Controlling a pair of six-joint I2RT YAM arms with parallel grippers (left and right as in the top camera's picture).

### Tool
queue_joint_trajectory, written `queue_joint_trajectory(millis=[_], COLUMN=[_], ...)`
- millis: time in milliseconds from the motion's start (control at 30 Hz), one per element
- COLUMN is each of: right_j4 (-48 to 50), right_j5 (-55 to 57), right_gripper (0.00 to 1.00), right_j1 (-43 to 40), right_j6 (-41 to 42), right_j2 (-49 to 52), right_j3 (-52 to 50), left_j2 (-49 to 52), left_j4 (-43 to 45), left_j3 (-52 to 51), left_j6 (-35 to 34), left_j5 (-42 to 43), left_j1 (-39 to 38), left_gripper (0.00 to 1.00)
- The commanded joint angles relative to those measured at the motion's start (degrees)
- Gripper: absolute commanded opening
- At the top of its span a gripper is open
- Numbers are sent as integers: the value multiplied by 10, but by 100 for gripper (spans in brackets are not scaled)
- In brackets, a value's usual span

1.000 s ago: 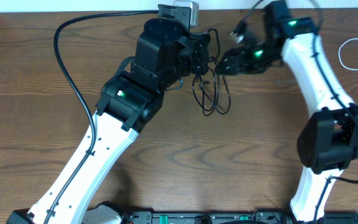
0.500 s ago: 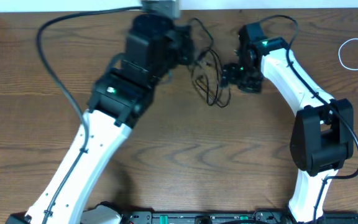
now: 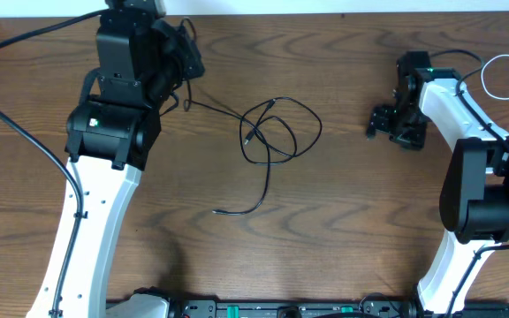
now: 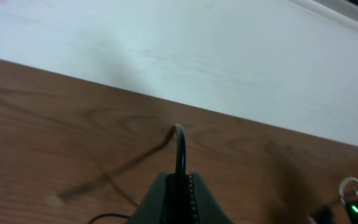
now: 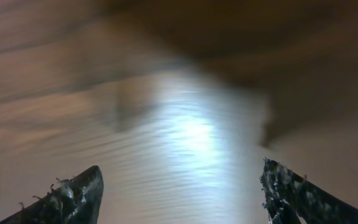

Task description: Untangle cables

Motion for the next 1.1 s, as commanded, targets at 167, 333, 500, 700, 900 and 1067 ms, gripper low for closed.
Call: queue_joint_trajectory(millis=[167,333,500,700,900,1067], right_j4=[34,74,125,148,155,188], right_j5=[-343,-379,-378,-376,-392,-391], right_gripper=[77,81,84,86,89,92], right_j1=[31,63,96,121,143,168], right_j6=[-204,-212,-216,-200,-202,-214], right_j2=[-30,-72,-96,-96,-96,-96], right_j3=[12,13,13,13,13,13], left_j2=[-16,-40,-64,-86,-89,-90], left_j4=[76,163,275,467,583,593], left_j3=[5,5,5,5,6,12], left_j6=[16,14,-63,-148,-291,-319], left_j5=[85,142,161,160,146,134], left_j1=[-9,-9,-9,-9,-8,-8], left_gripper=[7,8,7,7,8,8])
